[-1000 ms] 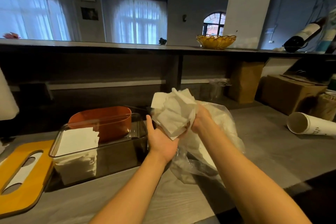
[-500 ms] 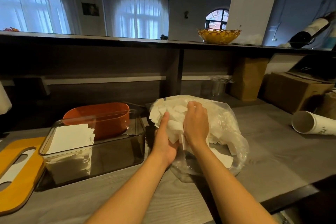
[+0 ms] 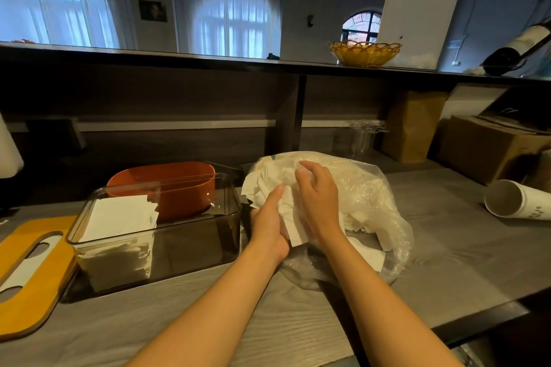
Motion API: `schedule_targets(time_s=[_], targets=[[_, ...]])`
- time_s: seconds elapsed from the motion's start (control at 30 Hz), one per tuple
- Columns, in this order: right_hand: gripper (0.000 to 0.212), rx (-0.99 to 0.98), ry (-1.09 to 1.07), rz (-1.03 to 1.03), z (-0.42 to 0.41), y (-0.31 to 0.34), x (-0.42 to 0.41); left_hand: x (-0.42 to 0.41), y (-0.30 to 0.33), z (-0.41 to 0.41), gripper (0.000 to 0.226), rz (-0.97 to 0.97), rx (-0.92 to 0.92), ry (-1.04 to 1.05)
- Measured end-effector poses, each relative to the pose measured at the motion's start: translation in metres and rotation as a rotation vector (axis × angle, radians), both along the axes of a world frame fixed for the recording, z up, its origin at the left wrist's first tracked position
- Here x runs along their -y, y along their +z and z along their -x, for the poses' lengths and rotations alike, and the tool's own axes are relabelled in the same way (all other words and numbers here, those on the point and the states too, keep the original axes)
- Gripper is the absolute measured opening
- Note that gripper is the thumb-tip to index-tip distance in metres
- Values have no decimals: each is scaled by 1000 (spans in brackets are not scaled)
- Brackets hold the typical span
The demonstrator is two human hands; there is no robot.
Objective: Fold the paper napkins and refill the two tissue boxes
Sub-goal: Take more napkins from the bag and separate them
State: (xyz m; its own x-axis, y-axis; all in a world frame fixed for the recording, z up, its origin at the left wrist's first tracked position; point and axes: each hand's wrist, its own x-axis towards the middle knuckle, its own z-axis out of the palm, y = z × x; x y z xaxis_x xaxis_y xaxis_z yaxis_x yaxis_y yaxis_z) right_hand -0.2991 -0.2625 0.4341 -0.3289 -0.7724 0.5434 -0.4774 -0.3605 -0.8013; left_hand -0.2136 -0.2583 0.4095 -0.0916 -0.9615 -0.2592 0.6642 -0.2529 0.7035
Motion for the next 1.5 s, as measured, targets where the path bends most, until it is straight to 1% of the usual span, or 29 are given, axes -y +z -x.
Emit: schedule_targets(time_s=[0.1, 0.17, 0.23, 0.27, 0.3, 0.33, 0.4, 0.43, 0.47, 0.5, 0.57, 0.6, 0.63, 0.67, 0.73, 0.8, 0.83, 0.87, 0.93, 1.0, 1.03, 1.07, 1.1, 1.13, 1.2, 1.27, 1.37, 1.43, 1.5], targets=[[42, 122, 42, -50, 2, 3, 0, -2, 4, -2, 20, 1, -10, 26], [44, 181, 73, -90, 6, 8, 0, -2, 6, -4, 22, -6, -38, 31], [27, 301, 157, -140, 13, 13, 0, -1, 6, -7, 33, -19, -85, 33], [18, 411, 211, -160, 16, 16, -1, 0, 5, -9, 38, -29, -110, 29], [15, 506, 239, -176, 18, 18, -2, 0, 5, -10, 41, -38, -131, 24], [16, 556, 224, -186, 20, 19, -3, 1, 5, -11, 43, -43, -147, 24], [21, 497, 48, -149, 24, 20, -3, 1, 5, -12, 42, -67, -152, 51], [22, 483, -43, -96, 29, 21, -3, 1, 5, -13, 40, -80, -142, 70], [24, 497, -85, -28, 33, 24, -5, 1, 5, -13, 39, -91, -132, 82], [24, 509, -81, 44, 37, 27, -8, 0, 5, -13, 39, -91, -129, 84], [17, 518, 70, 117, 41, 35, -14, -1, 6, -12, 43, -79, -126, 64], [9, 509, 189, 96, 39, 38, -18, -1, 6, -12, 43, -69, -127, 47], [6, 464, 276, 47, 35, 40, -19, -3, 6, -12, 42, -56, -132, 31], [10, 384, 312, -13, 30, 39, -20, -3, 7, -12, 42, -36, -139, 17], [22, 191, 272, -135, 21, 31, -16, -3, 5, -13, 49, -2, -165, -2], [27, 69, 198, -210, 14, 23, -12, -5, 4, -13, 53, 19, -195, 3], [28, 53, 164, -208, 12, 21, -12, -6, 5, -13, 54, 34, -206, 11], [28, 85, 131, -189, 12, 21, -12, -6, 5, -13, 54, 44, -213, 20], [26, 245, 105, -81, 16, 28, -16, -8, 7, -13, 55, 67, -232, 20], [24, 399, 183, -8, 22, 36, -22, -9, 7, -13, 57, 92, -219, 0], [26, 407, 261, -12, 25, 38, -23, -8, 6, -13, 59, 105, -219, -17], [37, 350, 338, -54, 25, 38, -23, -7, 5, -13, 60, 117, -219, -29], [43, 251, 404, -116, 25, 37, -22, -8, 6, -14, 61, 127, -221, -39], [40, 133, 448, -188, 22, 34, -21, -9, 7, -15, 61, 134, -223, -44], [25, -60, 467, -311, 16, 27, -18, -10, 10, -17, 60, 136, -253, -67], [18, -180, 454, -364, 13, 21, -15, -10, 13, -17, 59, 129, -265, -64], [17, -208, 451, -360, 14, 20, -14, -11, 15, -17, 62, 137, -271, -69], [20, -195, 371, -324, 14, 19, -13, -13, 17, -17, 62, 133, -297, -77], [26, -122, 284, -245, 15, 19, -12, -14, 17, -17, 59, 135, -320, -91]])
